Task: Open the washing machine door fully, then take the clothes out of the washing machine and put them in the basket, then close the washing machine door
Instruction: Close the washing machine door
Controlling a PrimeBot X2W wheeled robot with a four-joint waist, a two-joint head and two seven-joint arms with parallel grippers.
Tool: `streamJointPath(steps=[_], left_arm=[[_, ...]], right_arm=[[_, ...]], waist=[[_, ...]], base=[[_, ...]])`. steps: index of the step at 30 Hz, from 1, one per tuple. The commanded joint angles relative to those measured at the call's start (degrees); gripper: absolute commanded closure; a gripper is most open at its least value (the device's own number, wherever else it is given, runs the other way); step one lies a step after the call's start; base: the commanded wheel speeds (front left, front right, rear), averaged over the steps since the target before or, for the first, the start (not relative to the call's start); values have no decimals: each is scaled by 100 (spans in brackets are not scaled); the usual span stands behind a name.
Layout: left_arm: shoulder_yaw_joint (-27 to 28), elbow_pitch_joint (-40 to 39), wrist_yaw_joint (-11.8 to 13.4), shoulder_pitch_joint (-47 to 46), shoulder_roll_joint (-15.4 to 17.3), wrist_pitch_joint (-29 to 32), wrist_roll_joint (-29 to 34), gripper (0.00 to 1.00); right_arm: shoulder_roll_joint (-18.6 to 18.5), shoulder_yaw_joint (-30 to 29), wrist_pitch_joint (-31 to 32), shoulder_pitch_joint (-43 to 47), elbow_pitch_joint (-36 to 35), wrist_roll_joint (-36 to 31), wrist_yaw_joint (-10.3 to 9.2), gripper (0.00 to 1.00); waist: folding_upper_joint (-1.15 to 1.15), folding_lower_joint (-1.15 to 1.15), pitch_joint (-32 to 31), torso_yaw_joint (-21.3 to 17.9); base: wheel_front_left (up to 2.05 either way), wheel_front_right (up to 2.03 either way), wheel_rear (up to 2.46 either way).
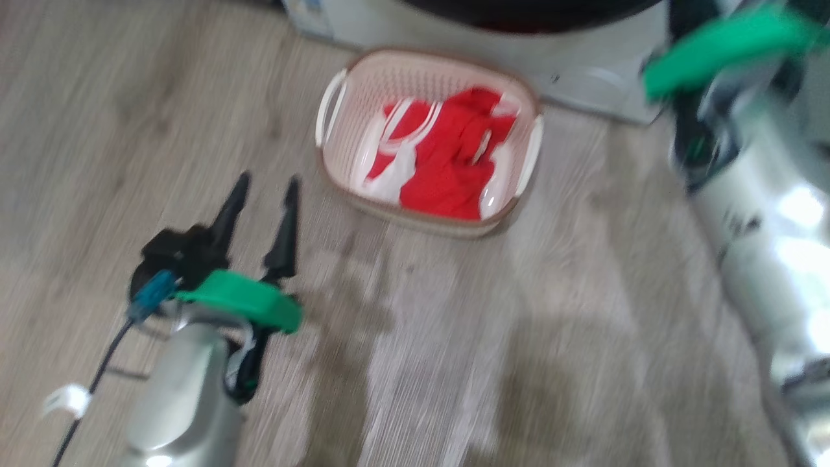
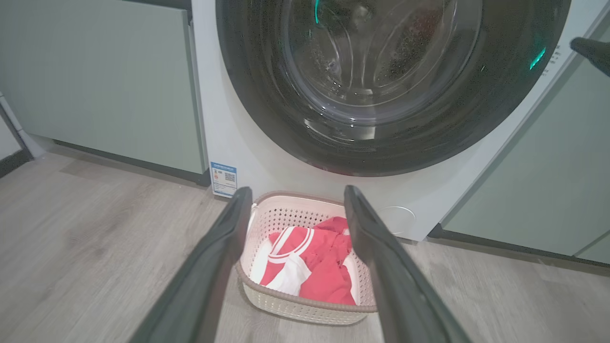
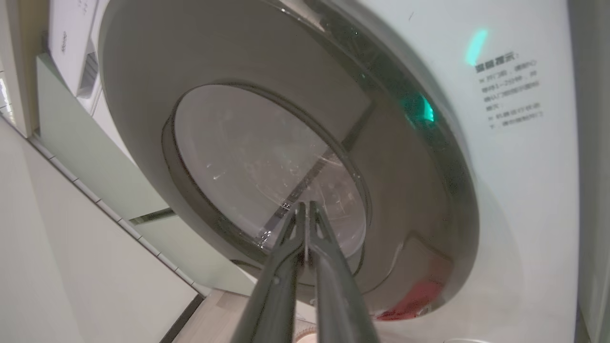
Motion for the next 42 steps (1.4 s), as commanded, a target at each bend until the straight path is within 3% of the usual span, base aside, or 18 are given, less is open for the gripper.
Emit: streamJointPath(steps=[1,2,3,8,15,21,32,42], left_arm=[[301,-89,-34,56,270,-38,-46,0],[343,-45,-34,77,336,-38,-48,0],[372,8,-34,89,410,-38,-46,0],[501,296,-34,81,784,-38,2,0],[516,853,-34,-22,1052,-38,-43,0],[518,930,-34,150,1013,-38,2,0],[732,922,-34,566,817,-38,119,0],[848,949,-34,756,727,-38,148,0]], right_arm=[[125,93,-35,243,-329,82,-5,51],[116,115,-35,459,-440,102,-5,6],[114,106,-35,671,-543,110,-5,0],[119,-93,-35,1717,-1027,-200,-5,0],[172,-1159,-35,3070,-1805,-1167,-5,0],[348,-1838,-35,4093,-2568,-1851,-5,0],[325,-2013,-35,5458,-3766,-2563,-5,0],[350,-2143,-35,5891,-3977,-2726,-5,0]], waist=[[0,0,-549,-293],[0,0,-688,-371],[0,0,-826,-457],[0,0,-1436,-896],[0,0,-1931,-1427],[0,0,-2154,-1777],[0,0,-2309,-2033],[0,0,-2351,-2093]], base=[[0,0,0],[0,0,0],[0,0,0],[0,0,0],[0,0,0],[0,0,0],[0,0,0],[0,0,0]])
